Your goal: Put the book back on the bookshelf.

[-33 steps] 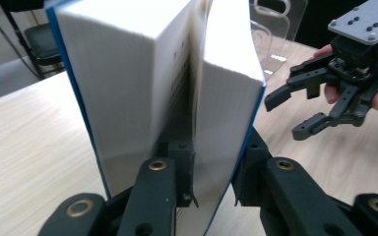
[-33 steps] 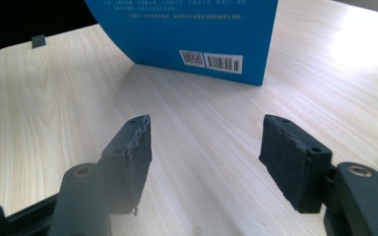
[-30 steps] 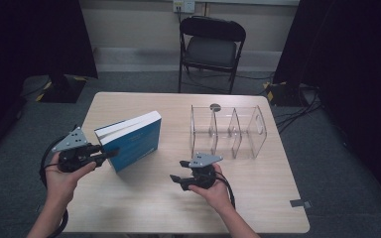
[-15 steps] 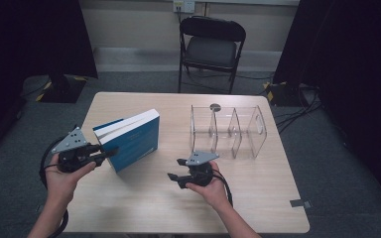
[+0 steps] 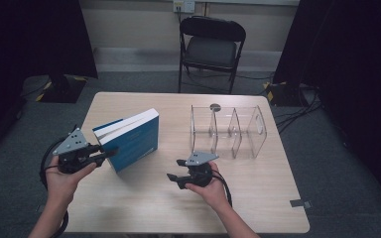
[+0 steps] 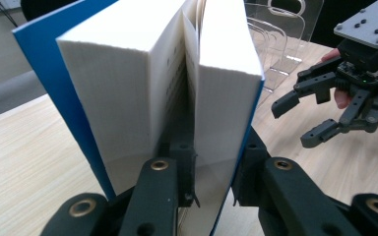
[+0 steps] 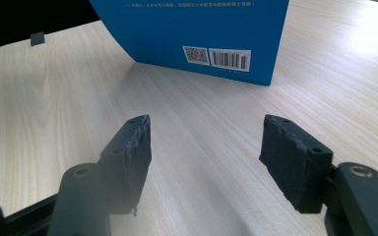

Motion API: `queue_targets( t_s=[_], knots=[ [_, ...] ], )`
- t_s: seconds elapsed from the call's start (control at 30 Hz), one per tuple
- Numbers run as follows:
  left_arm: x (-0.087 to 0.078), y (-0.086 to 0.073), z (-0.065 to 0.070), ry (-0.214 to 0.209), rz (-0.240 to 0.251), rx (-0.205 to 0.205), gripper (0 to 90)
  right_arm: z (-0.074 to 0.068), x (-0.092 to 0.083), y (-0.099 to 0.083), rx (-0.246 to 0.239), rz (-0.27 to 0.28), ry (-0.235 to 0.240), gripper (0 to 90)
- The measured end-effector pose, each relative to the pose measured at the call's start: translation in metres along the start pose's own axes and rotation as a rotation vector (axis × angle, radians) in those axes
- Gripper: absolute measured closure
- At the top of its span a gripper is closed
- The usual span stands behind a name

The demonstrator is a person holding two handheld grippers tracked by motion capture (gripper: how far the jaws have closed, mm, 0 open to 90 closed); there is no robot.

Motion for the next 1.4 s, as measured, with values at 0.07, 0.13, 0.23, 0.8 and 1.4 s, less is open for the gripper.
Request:
queue_targets(
  t_s=[0.07, 0.13, 0.23, 0.8, 1.4],
  knots=[
    [0.0, 0.0, 0.0, 0.004, -0.001, 0.005, 75.5, -0.001, 0.0, 0.0, 0.001, -0.002, 0.001, 35.9],
    [0.0, 0.0, 0.001, 0.006, -0.001, 0.009, 75.5, -0.001, 0.001, -0.002, 0.0, -0.005, 0.002, 35.9],
    [0.0, 0.0, 0.002, 0.007, 0.0, 0.01, 75.3, -0.002, 0.002, -0.004, 0.0, -0.008, 0.004, 35.9],
    [0.001, 0.001, -0.004, 0.022, -0.012, 0.01, 75.9, -0.003, 0.009, -0.007, 0.0, -0.02, 0.018, 36.0],
    [-0.015, -0.01, 0.009, -0.013, -0.005, 0.045, 76.2, 0.003, 0.011, 0.021, -0.036, -0.014, 0.002, 35.9]
  ],
)
Point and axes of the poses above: each handheld gripper's, and its own axes: x roughly forward along the jaws, y roughly out of its top, z roughly to its right, the point moved 9 cm from there along x, roughly forward along the jaws, and after that the axes turned 9 degrees about y, right-handed, at the moved point
